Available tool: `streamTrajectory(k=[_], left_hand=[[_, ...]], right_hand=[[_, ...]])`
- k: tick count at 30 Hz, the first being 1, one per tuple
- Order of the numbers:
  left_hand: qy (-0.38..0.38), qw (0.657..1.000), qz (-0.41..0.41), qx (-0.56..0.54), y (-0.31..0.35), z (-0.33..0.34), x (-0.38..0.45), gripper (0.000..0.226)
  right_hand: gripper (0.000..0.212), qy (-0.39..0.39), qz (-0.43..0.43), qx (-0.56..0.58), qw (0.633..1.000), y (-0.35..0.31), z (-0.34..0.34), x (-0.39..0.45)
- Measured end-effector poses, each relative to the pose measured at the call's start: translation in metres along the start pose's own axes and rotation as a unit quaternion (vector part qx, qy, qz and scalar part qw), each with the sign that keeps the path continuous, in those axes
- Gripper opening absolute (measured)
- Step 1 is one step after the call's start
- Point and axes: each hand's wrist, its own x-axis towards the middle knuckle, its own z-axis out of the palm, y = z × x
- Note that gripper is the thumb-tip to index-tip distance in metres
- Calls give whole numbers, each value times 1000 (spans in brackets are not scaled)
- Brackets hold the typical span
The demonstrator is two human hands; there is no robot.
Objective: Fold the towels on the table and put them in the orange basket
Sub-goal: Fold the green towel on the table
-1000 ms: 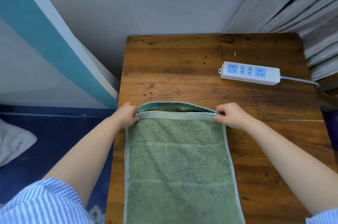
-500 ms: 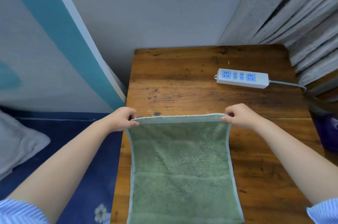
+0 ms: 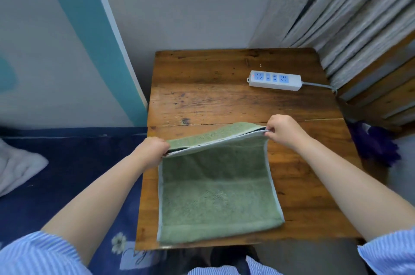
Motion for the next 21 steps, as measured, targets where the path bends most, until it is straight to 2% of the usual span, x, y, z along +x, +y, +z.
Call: streamTrajectory(k=[1, 4, 6, 8, 9, 13, 15, 18, 21], left_hand=[[6, 999, 9, 34, 3, 1, -4, 17], [3, 997, -1, 83, 5, 1, -16, 18], [61, 995, 17, 75, -1, 0, -25, 11], [96, 994, 18, 47, -13, 5, -26, 36], [122, 992, 4, 21, -16, 2, -29, 39], [140, 988, -64, -25, -11, -44, -55, 6], [159, 982, -94, -43, -16, -64, -59, 16], [196, 973, -102, -64, -19, -99, -71, 17], [258, 957, -110, -76, -19, -141, -84, 15]], right_hand=[[22, 13, 0, -2, 1000, -2, 2, -3], [22, 56, 0, 2, 998, -8, 7, -16], [21, 93, -1, 9, 996, -10, 6, -24], [18, 134, -13, 18, 991, -12, 3, -30], [16, 147, -17, 23, 989, -13, 0, -33], [11, 164, -40, 33, 985, -18, -22, -42], [8, 169, -44, 28, 984, -21, -37, -45], [4, 186, -38, 21, 982, -25, -64, -47], [13, 235, -28, 38, 971, -32, -97, -43]])
